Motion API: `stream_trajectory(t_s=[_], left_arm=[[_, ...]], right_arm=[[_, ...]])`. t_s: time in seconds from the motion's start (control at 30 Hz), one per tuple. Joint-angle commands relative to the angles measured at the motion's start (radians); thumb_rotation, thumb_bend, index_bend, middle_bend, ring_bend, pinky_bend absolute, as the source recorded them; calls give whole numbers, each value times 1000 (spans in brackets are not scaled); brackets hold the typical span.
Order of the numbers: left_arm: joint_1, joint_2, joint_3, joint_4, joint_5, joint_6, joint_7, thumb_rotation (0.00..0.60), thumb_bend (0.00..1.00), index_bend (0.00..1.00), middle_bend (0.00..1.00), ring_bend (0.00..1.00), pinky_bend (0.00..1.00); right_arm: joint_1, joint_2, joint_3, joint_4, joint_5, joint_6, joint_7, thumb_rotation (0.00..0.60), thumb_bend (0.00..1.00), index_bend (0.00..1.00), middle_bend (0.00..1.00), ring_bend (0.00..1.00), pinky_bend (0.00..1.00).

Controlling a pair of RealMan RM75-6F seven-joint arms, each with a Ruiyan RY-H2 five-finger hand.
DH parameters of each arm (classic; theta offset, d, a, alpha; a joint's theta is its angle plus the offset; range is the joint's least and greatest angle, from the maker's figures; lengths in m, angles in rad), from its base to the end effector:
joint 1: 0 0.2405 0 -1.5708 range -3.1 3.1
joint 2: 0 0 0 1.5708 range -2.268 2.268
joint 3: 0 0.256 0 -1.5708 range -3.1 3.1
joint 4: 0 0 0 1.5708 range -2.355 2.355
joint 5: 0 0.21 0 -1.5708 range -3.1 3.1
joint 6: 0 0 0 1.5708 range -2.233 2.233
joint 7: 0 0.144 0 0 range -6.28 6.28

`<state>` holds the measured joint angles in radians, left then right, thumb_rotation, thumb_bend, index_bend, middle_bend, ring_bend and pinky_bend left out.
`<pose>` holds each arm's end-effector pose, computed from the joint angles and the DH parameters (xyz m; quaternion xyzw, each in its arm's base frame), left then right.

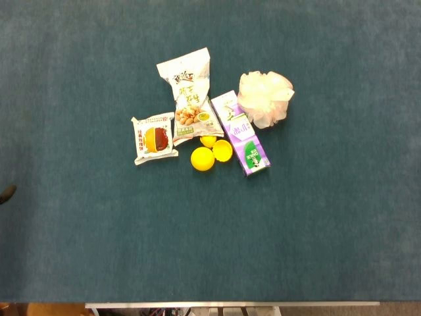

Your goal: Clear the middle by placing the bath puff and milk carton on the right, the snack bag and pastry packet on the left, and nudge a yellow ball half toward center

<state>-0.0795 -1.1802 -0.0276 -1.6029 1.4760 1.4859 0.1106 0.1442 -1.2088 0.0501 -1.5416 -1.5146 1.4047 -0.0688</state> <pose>-0.3130 0.1743 0.1384 -0.6026 -0.3838 -0.3590 0.6005 -0.3078 -0.1996 0.1250 0.6345 -0.3743 0.3705 0.5657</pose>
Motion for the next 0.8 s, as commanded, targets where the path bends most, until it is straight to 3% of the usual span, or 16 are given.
stream_trajectory(t_s=[0.03, 0.27, 0.57, 0.8], left_arm=[[1, -1, 0, 1, -1, 0, -1, 600, 6, 84, 0, 7, 304], [4, -3, 4, 6, 1, -1, -3, 600, 6, 84, 0, 7, 304], [10, -3, 4, 11, -2, 2, -11, 600, 6, 84, 0, 6, 304], [19, -5, 7, 18, -2, 8, -23, 600, 6, 84, 0, 7, 304]], right_arm=[[0, -2, -1, 2, 2, -2, 1, 600, 0, 315, 324, 214, 189], [22, -15, 6, 1, -13, -14, 5, 600, 0, 315, 325, 214, 189], [119, -31, 59, -32, -54, -61, -11, 600, 0, 315, 324, 213, 189], [210, -64, 91, -33, -57, -143, -39, 600, 0, 313, 271, 146, 189]])
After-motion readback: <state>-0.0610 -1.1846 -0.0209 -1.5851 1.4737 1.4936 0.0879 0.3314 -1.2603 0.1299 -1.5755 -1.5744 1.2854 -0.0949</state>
